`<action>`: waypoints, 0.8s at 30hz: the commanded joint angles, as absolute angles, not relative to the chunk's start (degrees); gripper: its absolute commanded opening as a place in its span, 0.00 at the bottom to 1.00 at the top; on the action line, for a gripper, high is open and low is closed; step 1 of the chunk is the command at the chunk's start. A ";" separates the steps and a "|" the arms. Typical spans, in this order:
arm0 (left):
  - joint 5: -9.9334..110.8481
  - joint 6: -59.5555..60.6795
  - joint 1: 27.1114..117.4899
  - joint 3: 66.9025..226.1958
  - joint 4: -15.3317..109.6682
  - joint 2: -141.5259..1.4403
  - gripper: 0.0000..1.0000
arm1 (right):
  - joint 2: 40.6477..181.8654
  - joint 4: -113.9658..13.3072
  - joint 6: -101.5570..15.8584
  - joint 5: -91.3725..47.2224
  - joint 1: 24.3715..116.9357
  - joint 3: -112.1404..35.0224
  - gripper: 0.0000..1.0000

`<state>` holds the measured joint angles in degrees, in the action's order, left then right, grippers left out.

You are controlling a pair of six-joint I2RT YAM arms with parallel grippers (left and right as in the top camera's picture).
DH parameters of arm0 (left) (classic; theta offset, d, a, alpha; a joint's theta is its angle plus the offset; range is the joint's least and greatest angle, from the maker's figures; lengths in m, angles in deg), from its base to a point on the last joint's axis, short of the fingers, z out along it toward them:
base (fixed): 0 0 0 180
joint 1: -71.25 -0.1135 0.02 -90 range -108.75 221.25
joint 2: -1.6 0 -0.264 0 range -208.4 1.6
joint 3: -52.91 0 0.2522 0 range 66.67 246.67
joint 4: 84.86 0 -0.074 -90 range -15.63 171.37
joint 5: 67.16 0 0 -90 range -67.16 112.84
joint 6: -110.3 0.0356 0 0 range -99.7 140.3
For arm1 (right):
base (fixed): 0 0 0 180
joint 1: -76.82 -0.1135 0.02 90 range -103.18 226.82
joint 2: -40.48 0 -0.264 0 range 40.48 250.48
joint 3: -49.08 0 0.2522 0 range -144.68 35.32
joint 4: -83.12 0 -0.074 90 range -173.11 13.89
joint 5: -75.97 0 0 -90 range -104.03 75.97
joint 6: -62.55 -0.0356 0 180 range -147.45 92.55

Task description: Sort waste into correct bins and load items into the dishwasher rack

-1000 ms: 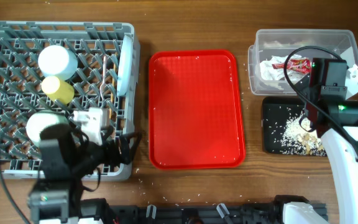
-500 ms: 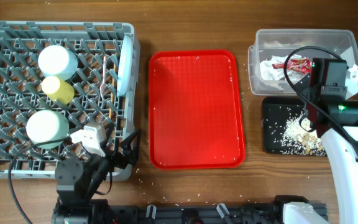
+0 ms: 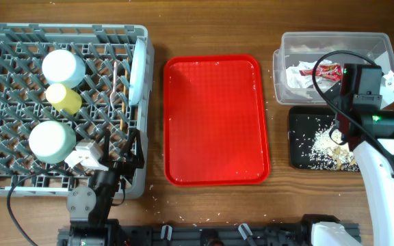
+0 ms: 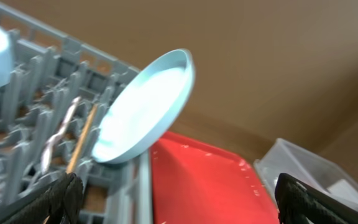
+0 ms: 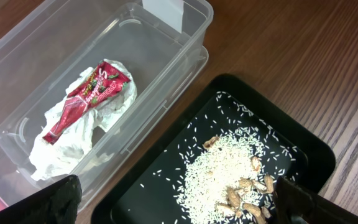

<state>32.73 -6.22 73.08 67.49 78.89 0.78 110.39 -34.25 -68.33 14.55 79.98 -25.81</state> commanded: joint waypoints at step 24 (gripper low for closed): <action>28.32 3.81 70.13 66.99 77.45 1.33 1.00 | 110.46 -34.23 -67.96 15.53 80.06 -25.94 1.00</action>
